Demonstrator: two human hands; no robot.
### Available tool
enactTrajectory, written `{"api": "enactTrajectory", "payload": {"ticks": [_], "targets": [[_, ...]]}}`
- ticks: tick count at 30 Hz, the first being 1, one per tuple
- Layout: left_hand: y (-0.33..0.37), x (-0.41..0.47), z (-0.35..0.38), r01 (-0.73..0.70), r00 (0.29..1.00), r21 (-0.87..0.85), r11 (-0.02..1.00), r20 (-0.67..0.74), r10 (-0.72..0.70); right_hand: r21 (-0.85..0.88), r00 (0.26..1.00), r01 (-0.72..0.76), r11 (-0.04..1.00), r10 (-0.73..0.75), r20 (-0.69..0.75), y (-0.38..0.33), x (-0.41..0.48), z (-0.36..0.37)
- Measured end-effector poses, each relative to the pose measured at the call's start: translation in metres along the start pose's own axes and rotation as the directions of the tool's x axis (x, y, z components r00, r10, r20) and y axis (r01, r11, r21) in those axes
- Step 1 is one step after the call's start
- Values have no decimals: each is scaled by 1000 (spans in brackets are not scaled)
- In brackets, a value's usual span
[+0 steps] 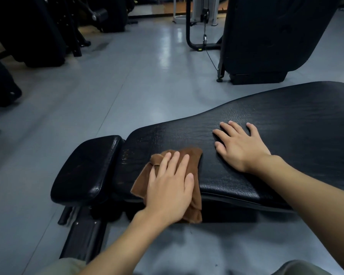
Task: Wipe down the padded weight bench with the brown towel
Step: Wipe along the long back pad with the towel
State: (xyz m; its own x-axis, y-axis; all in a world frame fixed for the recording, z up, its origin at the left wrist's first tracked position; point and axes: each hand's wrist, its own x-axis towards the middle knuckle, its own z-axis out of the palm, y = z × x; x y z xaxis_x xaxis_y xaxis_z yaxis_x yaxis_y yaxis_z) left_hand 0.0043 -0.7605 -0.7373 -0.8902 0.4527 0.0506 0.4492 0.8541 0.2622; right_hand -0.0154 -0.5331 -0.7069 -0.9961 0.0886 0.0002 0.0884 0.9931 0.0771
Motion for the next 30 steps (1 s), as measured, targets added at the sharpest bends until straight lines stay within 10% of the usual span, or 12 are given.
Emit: {"api": "enactTrajectory", "payload": {"ticks": [30], "targets": [[-36, 186, -10, 189, 977, -120, 975, 121, -175, 32, 998, 65, 997, -65, 6, -43, 18, 7]]}}
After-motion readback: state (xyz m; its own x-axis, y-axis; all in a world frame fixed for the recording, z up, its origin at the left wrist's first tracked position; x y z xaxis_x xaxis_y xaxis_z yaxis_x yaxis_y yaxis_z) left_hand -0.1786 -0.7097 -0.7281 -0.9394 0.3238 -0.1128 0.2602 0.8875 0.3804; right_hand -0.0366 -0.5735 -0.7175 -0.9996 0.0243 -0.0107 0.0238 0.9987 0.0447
